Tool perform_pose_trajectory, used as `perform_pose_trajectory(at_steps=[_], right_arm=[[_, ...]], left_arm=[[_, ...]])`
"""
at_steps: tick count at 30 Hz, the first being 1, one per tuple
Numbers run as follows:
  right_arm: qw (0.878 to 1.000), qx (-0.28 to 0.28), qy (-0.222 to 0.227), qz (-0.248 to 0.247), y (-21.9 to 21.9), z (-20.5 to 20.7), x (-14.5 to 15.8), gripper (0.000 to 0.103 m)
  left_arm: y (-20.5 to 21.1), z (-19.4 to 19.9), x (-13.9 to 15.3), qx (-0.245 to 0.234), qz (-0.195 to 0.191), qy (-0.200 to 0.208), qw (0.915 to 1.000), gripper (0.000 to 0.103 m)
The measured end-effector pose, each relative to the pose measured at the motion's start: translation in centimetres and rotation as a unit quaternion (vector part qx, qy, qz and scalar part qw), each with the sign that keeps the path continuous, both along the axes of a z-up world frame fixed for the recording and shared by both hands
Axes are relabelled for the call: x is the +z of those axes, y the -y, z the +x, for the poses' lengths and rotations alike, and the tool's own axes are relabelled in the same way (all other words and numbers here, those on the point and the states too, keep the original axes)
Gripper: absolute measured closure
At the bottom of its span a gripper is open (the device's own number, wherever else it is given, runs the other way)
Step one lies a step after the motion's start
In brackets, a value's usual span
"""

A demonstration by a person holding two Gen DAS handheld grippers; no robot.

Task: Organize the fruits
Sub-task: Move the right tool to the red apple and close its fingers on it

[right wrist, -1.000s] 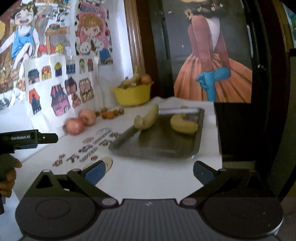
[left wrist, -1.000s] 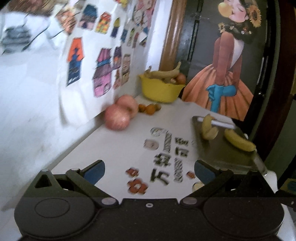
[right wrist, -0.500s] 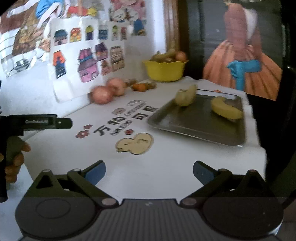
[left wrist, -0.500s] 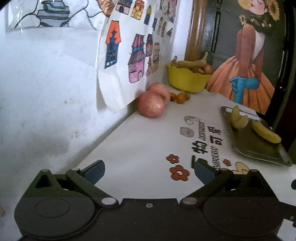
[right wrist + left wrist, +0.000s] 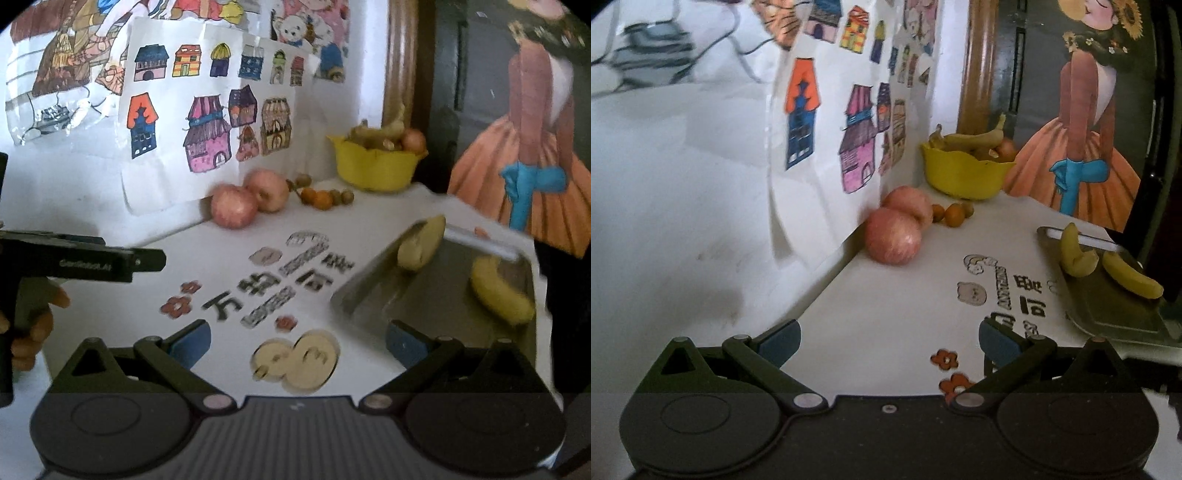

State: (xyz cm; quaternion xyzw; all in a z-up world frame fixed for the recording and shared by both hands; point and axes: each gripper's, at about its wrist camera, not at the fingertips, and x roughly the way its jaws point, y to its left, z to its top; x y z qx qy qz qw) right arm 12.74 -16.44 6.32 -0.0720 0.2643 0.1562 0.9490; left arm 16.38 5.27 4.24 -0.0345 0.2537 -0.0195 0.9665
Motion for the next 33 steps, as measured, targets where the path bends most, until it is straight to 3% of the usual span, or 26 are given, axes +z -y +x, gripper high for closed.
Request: perform_pose_trajectory(at_steps=[9, 14, 20, 33], right_arm=[[0.997, 0.055, 0.054, 0.000, 1.0, 6.7, 2.2, 0.000], [0.994, 0.095, 0.041, 0.024, 0.8, 12.4, 3.2, 0.000], [0.989, 0.143, -0.011, 0.030, -1.2, 19.6, 2.8, 0.000], [0.979, 0.198, -0.030, 0.047, -5.4, 27.6, 0.0, 0.001]], left_arm=[[2.0, 5.0, 0.3, -0.006, 0.026, -0.002, 0.9996, 0.001], [3.0, 7.9, 0.4, -0.007, 0.044, -0.007, 0.9990, 0.001], [4.2, 10.9, 0.5, -0.012, 0.068, -0.006, 0.9976, 0.001], [4.4, 15.2, -0.7, -0.004, 0.092, -0.014, 0.9957, 0.004]])
